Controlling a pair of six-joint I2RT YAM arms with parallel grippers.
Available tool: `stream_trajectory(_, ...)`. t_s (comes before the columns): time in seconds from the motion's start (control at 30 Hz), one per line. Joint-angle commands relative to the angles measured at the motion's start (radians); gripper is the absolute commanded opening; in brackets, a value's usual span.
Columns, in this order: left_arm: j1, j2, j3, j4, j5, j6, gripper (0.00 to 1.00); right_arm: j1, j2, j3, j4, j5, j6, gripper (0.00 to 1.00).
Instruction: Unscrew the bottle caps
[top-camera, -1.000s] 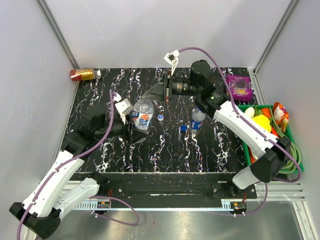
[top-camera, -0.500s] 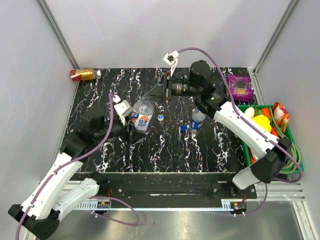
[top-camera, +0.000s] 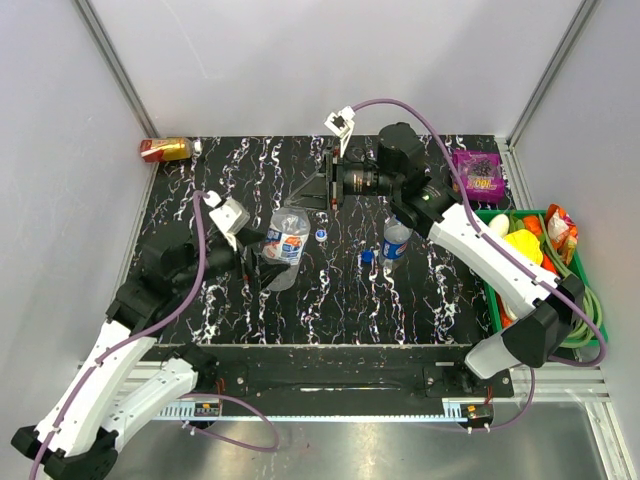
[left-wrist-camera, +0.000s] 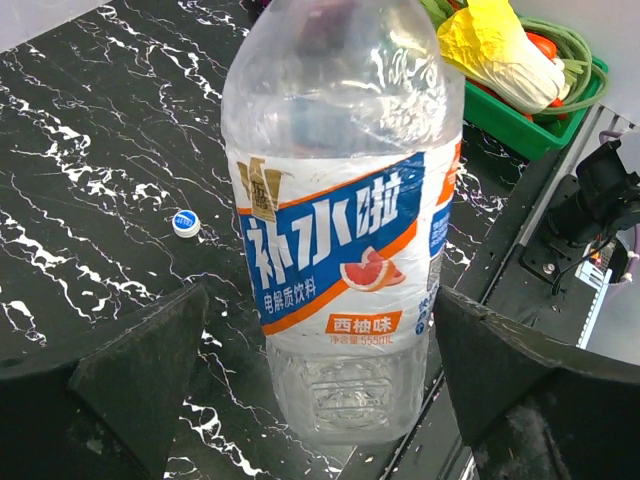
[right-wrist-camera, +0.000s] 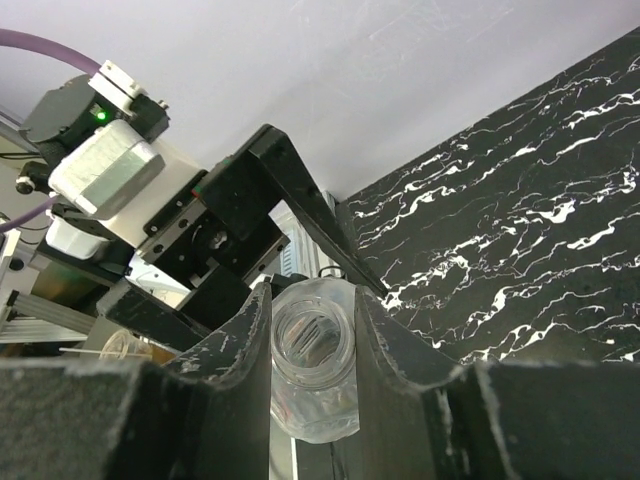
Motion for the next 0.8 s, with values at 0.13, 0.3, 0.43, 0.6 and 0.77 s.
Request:
stream_trajectory(0.13, 0.002, -0.016, 0.002, 0.064, -0.039, 0.002, 0.99, -0.002, -0.035, 0.001, -0.034, 0.053, -0.065, 0.00)
stream_trajectory(0.3, 0.002, -0.052, 0.001, 0.064, -0.081, 0.016, 0.99, 0.006, -0.047, -0.026, -0.092, 0.150, -0.143, 0.00)
stream_trajectory(0.43, 0.002, -0.072, -0.010, 0.066, -0.111, 0.021, 0.99, 0.024, -0.047, -0.038, -0.142, 0.222, -0.206, 0.00)
stream_trajectory(0.6, 0.002, -0.072, -0.020, 0.067, -0.122, 0.016, 0.99, 0.066, -0.055, -0.075, -0.149, 0.335, -0.281, 0.00)
stream_trajectory(0.77, 0.002, -0.072, -0.024, 0.063, -0.148, 0.018, 0.99, 0.116, -0.085, -0.144, -0.122, 0.469, -0.350, 0.00)
